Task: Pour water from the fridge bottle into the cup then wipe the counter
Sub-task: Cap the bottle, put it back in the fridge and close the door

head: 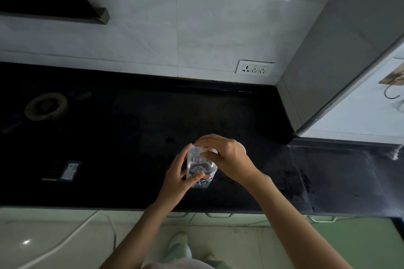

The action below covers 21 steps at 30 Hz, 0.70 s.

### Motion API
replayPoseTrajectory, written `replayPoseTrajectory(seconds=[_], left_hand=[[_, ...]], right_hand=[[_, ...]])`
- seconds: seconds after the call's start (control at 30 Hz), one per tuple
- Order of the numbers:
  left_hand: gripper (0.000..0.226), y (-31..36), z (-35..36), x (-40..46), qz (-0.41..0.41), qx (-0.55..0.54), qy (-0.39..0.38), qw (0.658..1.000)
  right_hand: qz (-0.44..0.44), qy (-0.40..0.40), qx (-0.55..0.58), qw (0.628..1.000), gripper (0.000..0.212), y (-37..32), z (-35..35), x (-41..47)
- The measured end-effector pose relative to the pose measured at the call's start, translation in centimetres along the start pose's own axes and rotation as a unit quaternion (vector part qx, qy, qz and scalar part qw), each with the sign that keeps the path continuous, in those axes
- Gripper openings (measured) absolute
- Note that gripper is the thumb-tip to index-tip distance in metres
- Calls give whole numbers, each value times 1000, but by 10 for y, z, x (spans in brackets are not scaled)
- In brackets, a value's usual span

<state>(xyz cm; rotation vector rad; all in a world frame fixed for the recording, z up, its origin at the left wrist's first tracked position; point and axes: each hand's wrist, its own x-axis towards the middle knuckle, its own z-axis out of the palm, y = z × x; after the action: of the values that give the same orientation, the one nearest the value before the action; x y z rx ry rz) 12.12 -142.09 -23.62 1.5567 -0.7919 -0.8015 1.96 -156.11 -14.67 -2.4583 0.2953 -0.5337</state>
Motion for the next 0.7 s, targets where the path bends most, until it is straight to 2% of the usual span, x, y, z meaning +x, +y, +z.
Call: replayPoseTrajectory(seconds=[0.1,0.17,0.27,0.33,0.4,0.47,0.57,0.63,0.7], left_hand=[[72,2,1,-1,6,10,2,1000],[71,2,2,-1,7,16,-3,1000],[74,1,4,-3,8,20,-6,1000],[75,2,5,-4,15,30,-4,999],[74,2,7,-5,23,41,3,999],[72,3,6,-5,26,49,6,998],[71,1,5,-4,28,56,0,998],[71,0,4,-3,24,55,-5,998],[73,0,4,-3,19,56,-8,998]], right_hand=[[33,51,-45,997,24,-1,4,0],[28,53,-61,996,27,-2,2,-1],[14,-41,-8,999,32,2,-5,-1],[4,-74,4,997,36,6,-10,-1],[0,-49,-29,998,33,6,-9,0],[23,12,-54,998,28,3,-4,-1],[78,87,-27,993,28,-1,4,-7],[76,70,-3,995,32,0,6,-9],[53,12,25,998,39,2,2,-10]])
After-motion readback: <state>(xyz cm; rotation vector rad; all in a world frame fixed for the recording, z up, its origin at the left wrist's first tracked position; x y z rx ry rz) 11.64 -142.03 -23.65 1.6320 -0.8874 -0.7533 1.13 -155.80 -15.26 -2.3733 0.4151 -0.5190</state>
